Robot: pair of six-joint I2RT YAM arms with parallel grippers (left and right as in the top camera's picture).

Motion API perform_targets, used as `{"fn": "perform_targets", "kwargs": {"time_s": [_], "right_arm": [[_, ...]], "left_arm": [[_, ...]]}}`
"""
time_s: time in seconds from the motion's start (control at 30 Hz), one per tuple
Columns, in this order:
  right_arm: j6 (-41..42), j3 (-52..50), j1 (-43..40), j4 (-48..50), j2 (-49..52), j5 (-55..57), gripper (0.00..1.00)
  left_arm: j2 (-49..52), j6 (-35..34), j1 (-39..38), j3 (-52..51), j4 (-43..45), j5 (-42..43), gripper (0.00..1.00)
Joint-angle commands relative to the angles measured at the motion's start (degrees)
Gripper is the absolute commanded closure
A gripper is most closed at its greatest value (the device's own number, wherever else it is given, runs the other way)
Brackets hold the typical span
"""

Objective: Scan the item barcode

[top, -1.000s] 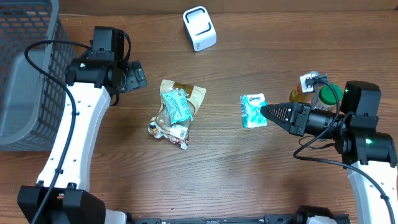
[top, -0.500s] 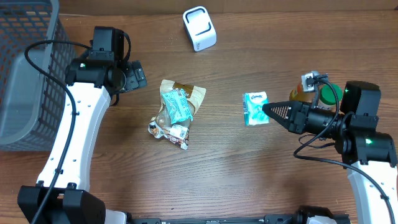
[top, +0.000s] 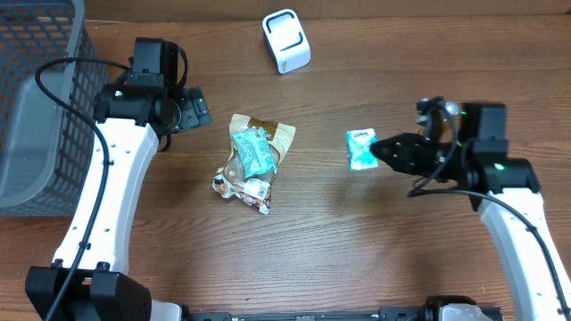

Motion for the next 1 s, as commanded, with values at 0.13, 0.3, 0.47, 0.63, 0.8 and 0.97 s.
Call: {"fn": "perform_targets", "kwargs": {"time_s": [0.13,0.3,0.47,0.63,0.8,0.97], "right_arm": [[1.95,19.45,11.17,-8.31,4.46,22.18,0.96],[2.43,28.87,15.37,-15.02,9.57,25.44,0.96],[4.00,28.70,15.56,-19.04,14.25,25.64,0.96],[6.05,28.37,15.58,-18.99,21.29,25.66,0.96],[7.61,26.71,17.51,-17.49,29.42,25.68,0.96],[13.20,23.08,18.69,-12.22,33.24,25.64,0.96]], "left_arm": [[-0.07,1.51,-0.17,0.59,0.00,-0.15,0.00],[-0.07,1.51,-0.17,0.59,0.00,-0.15,0.00],[-0.07,1.51,-0.17,0.59,0.00,-0.15,0.01],[-0.07,1.51,-0.17,0.59,0.00,-0.15,0.00],[-0.07,1.51,-0.17,0.59,-0.02,-0.15,0.00],[-0.07,1.51,-0.17,0.59,0.00,-0.15,0.01]]}}
